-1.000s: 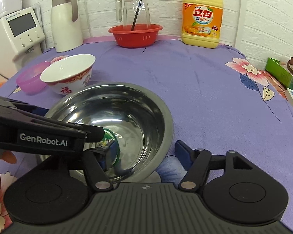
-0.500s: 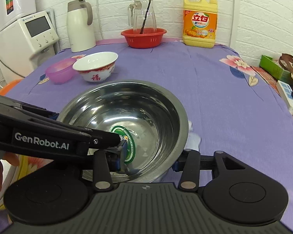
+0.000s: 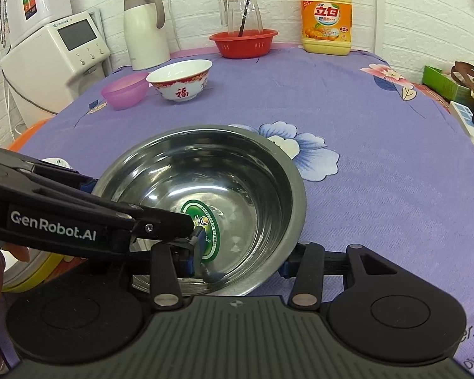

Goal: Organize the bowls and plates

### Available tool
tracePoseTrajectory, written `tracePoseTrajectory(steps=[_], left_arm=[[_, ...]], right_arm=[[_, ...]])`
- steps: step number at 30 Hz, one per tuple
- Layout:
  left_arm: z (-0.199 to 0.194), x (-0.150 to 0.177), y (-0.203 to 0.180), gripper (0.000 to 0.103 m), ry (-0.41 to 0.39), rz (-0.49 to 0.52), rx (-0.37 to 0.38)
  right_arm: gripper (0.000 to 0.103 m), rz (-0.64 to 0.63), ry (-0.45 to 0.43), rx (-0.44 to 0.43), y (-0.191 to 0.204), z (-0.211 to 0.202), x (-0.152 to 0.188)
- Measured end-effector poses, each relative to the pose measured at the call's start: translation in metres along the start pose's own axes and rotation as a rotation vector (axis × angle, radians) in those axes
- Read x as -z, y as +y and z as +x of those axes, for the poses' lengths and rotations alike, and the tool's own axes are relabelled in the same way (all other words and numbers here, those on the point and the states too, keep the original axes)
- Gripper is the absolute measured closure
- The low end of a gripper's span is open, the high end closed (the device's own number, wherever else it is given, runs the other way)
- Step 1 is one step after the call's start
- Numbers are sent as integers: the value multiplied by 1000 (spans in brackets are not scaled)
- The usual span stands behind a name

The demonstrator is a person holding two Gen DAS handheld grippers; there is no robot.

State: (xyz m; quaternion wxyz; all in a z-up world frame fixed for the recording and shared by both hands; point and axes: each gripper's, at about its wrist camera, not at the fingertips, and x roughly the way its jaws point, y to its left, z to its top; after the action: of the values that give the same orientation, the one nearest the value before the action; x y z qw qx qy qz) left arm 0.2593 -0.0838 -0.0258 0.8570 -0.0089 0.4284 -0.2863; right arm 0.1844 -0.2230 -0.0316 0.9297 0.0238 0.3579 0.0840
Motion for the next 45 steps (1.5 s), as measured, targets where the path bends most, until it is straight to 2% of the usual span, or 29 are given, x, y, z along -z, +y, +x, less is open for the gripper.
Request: tracePoseTrajectory(steps=[9, 12, 14, 17, 20, 22, 23, 27, 32, 40, 45], left_arm=[[9, 5, -8, 51, -2, 8, 7], [7, 5, -8, 49, -15, 20, -24], [5, 5, -8, 44, -27, 38, -46], [-1, 2, -6, 26, -51, 35, -54], [-10, -4, 0, 21, -65, 9, -41], [-19, -8, 6, 8, -88, -17, -34], [-26, -9, 10, 6, -110, -28, -38], [-49, -18, 29, 4, -173, -67, -73], [-69, -23, 60, 3, -220, -149, -122], [-69, -17, 96, 3, -209, -243, -153], [-62, -14, 110, 3, -192, -264, -153]], right_arm=[[23, -21, -7, 45, -3, -9, 11], [21, -22, -5, 35, -3, -8, 10], [19, -19, -4, 25, -2, -7, 8], [14, -23, -2, 14, -1, -6, 8], [0, 19, -10, -3, -7, -10, 7], [0, 31, -34, 17, -9, -17, 6], [0, 34, -50, 27, -11, -21, 5], [0, 61, -99, 42, -19, -34, -3], [0, 101, -108, 24, -26, -33, -14], [0, 138, -75, -48, -18, -20, -23], [0, 118, -64, -33, -12, -14, -30]])
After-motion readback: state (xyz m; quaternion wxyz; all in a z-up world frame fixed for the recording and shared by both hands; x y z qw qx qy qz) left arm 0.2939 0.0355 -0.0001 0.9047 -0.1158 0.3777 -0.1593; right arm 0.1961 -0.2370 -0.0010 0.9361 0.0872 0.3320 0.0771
